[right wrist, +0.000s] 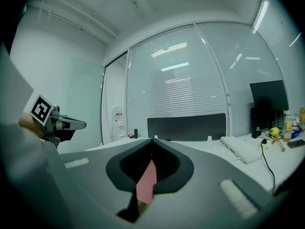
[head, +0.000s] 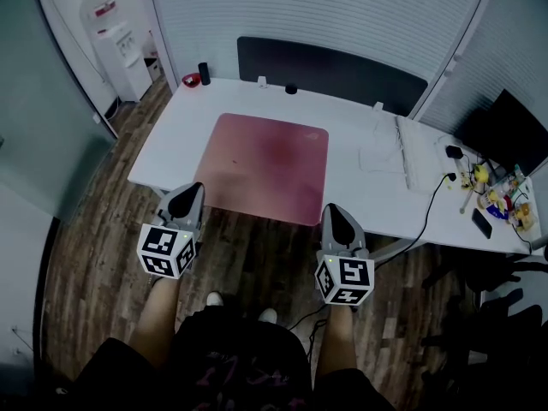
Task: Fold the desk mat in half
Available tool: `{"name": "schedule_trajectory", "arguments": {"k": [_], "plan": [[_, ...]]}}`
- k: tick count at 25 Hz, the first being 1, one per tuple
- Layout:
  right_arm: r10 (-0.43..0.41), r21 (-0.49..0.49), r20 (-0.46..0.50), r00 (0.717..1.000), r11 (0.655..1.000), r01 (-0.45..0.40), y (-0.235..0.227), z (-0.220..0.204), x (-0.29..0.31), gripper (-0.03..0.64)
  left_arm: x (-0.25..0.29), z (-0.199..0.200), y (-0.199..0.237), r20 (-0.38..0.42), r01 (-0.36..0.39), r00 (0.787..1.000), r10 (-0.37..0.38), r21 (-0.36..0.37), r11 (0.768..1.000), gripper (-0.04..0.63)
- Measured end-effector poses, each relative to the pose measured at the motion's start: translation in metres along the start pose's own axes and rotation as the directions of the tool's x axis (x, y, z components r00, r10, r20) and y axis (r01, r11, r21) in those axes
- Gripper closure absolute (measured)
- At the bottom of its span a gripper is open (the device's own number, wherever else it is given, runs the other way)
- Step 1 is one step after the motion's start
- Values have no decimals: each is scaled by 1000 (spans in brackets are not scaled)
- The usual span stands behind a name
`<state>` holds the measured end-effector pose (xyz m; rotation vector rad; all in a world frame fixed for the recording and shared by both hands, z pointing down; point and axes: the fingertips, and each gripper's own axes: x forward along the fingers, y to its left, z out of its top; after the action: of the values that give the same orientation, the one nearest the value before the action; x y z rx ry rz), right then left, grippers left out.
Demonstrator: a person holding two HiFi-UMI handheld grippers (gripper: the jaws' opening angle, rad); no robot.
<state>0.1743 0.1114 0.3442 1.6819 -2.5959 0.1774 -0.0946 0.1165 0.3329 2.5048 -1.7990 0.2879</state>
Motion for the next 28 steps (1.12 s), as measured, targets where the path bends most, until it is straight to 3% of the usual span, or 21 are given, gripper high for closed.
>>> {"name": "schedule_trajectory", "arguments": {"k": [15,22,28], "plan": [[40,-3,12,999,999,-40,8,5,52,614,16,2,50,29,-63,998,63,-17,998,597],[-2,-8,-38,999,1000,1,18,-2,113,612,65,-15,102,14,-7,1000,8,-49,999,596],[-45,-4,-80,996,999,45,31,-7,165,612,112,-26,132,-13,81,997,-81,-52,995,597]]}}
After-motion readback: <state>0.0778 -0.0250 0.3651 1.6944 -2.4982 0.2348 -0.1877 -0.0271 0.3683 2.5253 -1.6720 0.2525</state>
